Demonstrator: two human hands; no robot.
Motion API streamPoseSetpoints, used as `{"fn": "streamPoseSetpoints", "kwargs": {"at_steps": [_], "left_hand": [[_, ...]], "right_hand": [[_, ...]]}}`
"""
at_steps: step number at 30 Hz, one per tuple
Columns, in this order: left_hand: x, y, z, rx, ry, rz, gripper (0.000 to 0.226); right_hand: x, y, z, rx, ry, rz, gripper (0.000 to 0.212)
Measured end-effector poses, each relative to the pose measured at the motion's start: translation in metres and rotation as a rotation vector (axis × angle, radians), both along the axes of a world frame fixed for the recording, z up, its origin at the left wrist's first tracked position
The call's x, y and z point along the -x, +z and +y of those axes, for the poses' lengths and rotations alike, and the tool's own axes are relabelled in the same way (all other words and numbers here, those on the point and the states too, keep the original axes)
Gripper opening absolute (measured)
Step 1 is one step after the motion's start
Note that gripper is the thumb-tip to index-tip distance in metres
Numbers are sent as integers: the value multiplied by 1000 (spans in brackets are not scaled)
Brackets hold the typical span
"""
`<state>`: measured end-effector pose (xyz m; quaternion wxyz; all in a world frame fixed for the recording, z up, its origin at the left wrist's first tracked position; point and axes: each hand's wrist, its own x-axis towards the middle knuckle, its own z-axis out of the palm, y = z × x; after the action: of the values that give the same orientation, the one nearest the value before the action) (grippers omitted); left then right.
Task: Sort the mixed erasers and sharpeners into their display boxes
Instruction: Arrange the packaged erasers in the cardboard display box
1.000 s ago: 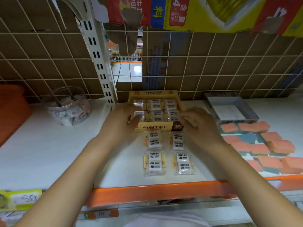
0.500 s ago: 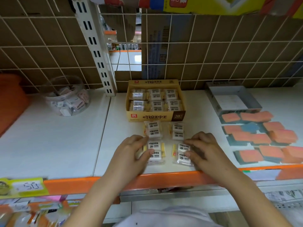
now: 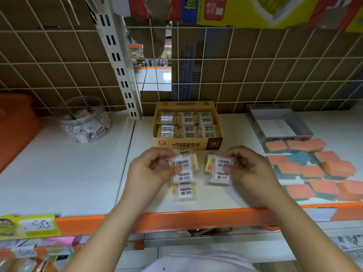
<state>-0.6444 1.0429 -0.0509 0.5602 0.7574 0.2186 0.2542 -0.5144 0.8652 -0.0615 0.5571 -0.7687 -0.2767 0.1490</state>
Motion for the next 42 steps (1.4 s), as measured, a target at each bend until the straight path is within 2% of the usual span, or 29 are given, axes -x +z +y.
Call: {"fn": "streamPoseSetpoints", "kwargs": {"at_steps": [2, 5, 7, 13, 16, 20, 22, 25, 27, 30, 33, 38, 40, 42], "left_hand": [[-12, 13, 12, -14, 20, -49, 34], [-37, 28, 37, -51, 48, -61, 29], [-57, 33, 54, -120, 66, -9, 21], [-106, 27, 87, -269, 122, 167, 24], [-116, 20, 96, -309, 72, 256, 29], [-122, 15, 105, -598, 98, 365, 33], [-122, 15, 105, -738, 83, 347, 33], [-120, 15, 104, -894, -90, 324, 30], [-118, 13, 105, -945, -166, 400, 29], [-117, 8, 109, -947, -181, 461, 29], [-114, 10, 104, -903, -150, 433, 29], [-73, 16, 69, -801, -68, 195, 27], [-47, 8, 48, -730, -77, 109, 22], [-29, -7, 33, -725, -139, 114, 23]], "right_hand": [[-10, 13, 12, -45, -25, -15, 37], [-31, 30, 33, -3, -33, -133, 28], [-47, 38, 48, 40, -50, -175, 19], [-94, 33, 95, 142, -96, -254, 20], [-106, 26, 108, 284, -68, -276, 25], [-112, 21, 109, 517, -70, -504, 24], [-110, 21, 107, 546, -59, -611, 24], [-106, 20, 105, 558, 49, -675, 25], [-107, 17, 105, 593, 99, -675, 25], [-108, 13, 105, 593, 87, -637, 26], [-101, 16, 103, 569, 60, -690, 26], [-57, 25, 70, 319, -73, -599, 23], [-36, 18, 47, 307, -79, -554, 17], [-19, 3, 26, 330, -63, -461, 15]]}}
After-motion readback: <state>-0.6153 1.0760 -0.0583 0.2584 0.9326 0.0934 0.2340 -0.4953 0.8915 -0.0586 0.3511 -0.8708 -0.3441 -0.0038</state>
